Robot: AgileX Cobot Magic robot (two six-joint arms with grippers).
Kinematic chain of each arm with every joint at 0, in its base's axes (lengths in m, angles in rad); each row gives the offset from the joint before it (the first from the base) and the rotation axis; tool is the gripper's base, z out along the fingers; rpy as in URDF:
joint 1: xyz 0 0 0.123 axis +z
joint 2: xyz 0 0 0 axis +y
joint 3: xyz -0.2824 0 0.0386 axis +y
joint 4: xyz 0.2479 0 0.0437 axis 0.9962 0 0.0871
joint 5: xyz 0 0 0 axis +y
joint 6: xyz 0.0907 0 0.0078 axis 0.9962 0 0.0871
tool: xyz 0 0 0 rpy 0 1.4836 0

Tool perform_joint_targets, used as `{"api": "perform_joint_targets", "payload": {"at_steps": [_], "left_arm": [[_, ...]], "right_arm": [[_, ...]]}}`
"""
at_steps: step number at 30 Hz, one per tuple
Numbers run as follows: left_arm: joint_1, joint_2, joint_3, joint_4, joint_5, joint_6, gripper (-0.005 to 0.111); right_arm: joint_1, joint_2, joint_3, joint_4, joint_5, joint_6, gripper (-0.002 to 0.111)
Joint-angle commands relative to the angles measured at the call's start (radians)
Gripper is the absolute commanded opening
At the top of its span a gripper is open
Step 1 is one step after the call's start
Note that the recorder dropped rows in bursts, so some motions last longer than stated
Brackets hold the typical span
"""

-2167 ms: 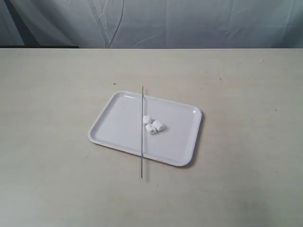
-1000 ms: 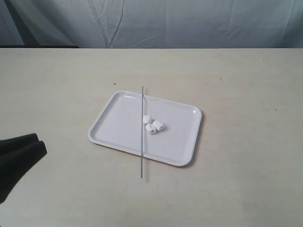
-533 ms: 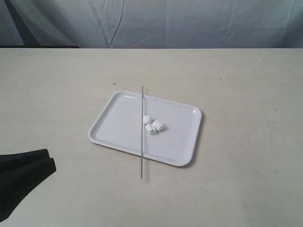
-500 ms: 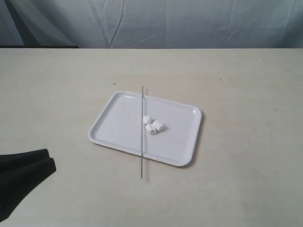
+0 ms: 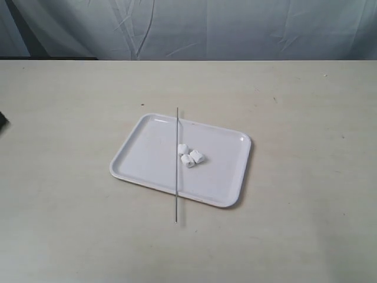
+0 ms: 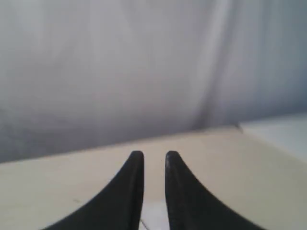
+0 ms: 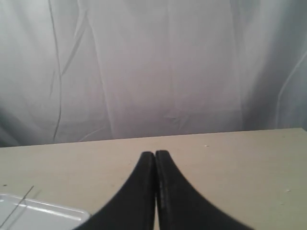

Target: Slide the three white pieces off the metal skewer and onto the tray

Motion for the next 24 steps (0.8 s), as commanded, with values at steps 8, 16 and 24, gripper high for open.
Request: {"api": "perform_joint_targets", "payload": {"at_steps": [8, 16, 24], "left_arm": [[-0.318, -0.007, -0.025, -0.663, 0.765, 0.771, 0.000], [-0.354, -0.007, -0.021, -0.663, 0.909, 0.880, 0.000], [-0.354, -0.109, 0.062, -1.149, 0.921, 1.484, 0.000]], "right_arm": [[0.004, -0.006, 0.088, -0.548, -0.021, 0.523, -0.001], [0.004, -0.006, 0.088, -0.515, 0.069, 0.525, -0.001], [0.004, -0.006, 0.088, -0.465, 0.084, 0.359, -0.001]]}}
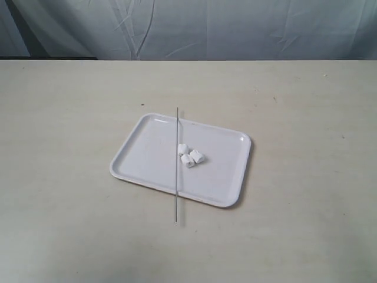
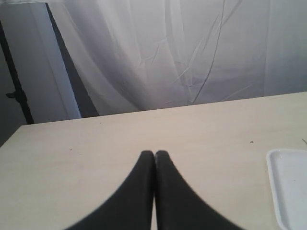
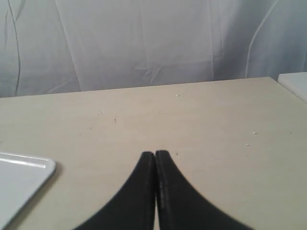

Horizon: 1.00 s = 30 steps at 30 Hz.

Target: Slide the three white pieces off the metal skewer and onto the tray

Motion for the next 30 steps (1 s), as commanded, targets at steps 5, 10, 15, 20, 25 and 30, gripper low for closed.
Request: {"api": "perform_joint_targets", "payload": {"at_steps": [5, 10, 15, 20, 25, 30], "left_arm": [[-0.007, -0.235, 0.121, -0.529, 0.053, 0.591, 0.000], [0.030, -0.301, 0.121, -0.529, 0.198, 0.590, 0.000], [0.056, -0.301, 0.131, -0.560, 0.247, 0.587, 0.000], [0.056, -0.301, 0.136, -0.554, 0.239, 0.592, 0.000], [0.056, -0.301, 0.136, -0.554, 0.241, 0.590, 0.000], [0.056, -0.301, 0.136, -0.552, 0.241, 0.590, 0.000]], "right_arm": [[0.004, -0.004, 0.002, 0.011, 0.064, -0.041, -0.001], [0.004, -0.004, 0.002, 0.011, 0.068, -0.055, -0.001], [0.004, -0.004, 0.002, 0.011, 0.068, -0.072, -0.001], [0.004, -0.004, 0.002, 0.011, 0.068, -0.082, -0.001], [0.063, -0.004, 0.002, 0.011, 0.068, -0.085, -0.001], [0.083, -0.004, 0.002, 0.011, 0.068, -0.097, -0.001]]}}
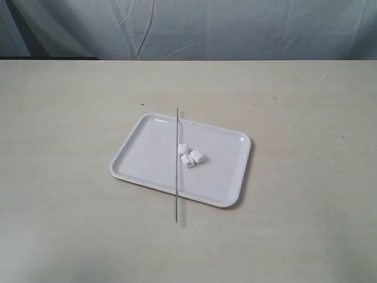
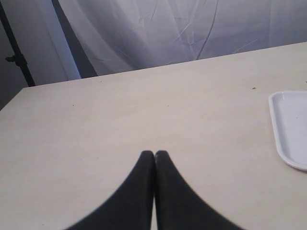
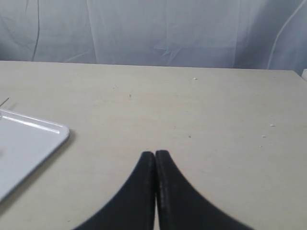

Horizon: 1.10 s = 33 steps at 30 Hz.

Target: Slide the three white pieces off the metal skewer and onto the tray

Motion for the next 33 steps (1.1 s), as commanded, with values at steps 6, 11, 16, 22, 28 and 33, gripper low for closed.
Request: {"api": "perform_joint_targets", "payload": {"at_steps": [6, 11, 16, 22, 28, 33], "left_arm": [[0.003, -0.006, 0.004, -0.004, -0.004, -0.001, 0.000], [0.003, -0.006, 0.004, -0.004, -0.007, -0.001, 0.000], [0.003, -0.006, 0.004, -0.004, -0.007, -0.001, 0.000], [0.003, -0.006, 0.004, -0.004, -0.007, -0.001, 0.000], [0.003, -0.006, 0.004, -0.004, -0.007, -0.001, 0.000], [0.003, -0.006, 0.004, -0.004, -0.007, -0.001, 0.000]], "right_arm": [[0.004, -0.004, 0.002, 0.000, -0.010, -0.026, -0.001], [0.004, -0.004, 0.002, 0.000, -0.010, -0.026, -0.001], [0.004, -0.004, 0.002, 0.000, -0.010, -0.026, -0.001], [0.004, -0.004, 0.002, 0.000, -0.010, -0.026, -0.001], [0.004, -0.004, 0.002, 0.000, -0.010, -0.026, -0.001], [0.004, -0.004, 0.002, 0.000, -0.010, -0.026, -0.001]]}}
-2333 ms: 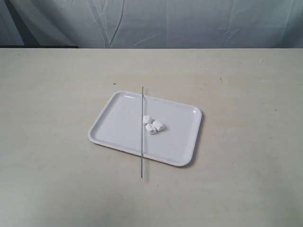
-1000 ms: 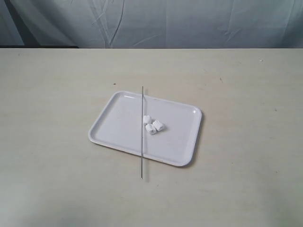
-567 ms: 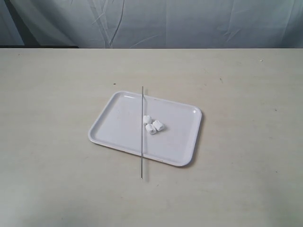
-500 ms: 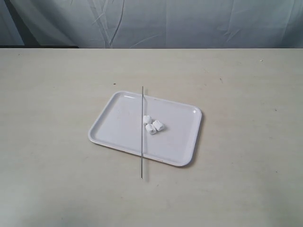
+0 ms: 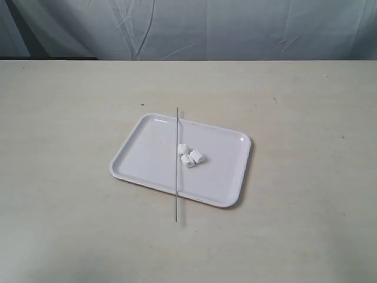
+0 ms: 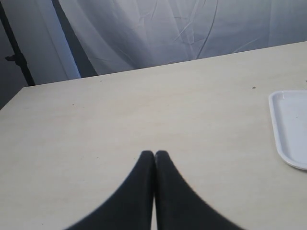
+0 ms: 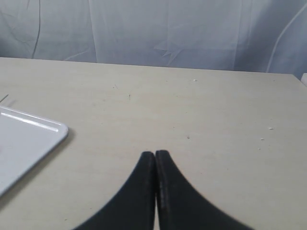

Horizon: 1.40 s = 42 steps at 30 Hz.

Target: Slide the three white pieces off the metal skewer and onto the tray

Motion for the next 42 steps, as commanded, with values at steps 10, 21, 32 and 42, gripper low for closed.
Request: {"api": "perform_joint_targets", "payload": {"at_steps": [10, 21, 32, 42], "left_arm": [[0.003, -0.006, 0.004, -0.004, -0.009, -0.001, 0.000], [0.003, -0.006, 0.004, -0.004, -0.009, -0.001, 0.000], [0.003, -0.006, 0.004, -0.015, -0.004, -0.011, 0.000], [0.003, -0.006, 0.004, -0.015, -0.004, -0.045, 0.000]], "right_arm": [[0.002, -0.004, 0.002, 0.000, -0.010, -0.001, -0.001], [0.002, -0.004, 0.002, 0.000, -0.010, -0.001, -0.001], [0.002, -0.004, 0.002, 0.000, -0.010, -0.001, -0.001], [0.002, -0.004, 0.002, 0.000, -0.010, -0.001, -0.001]]}}
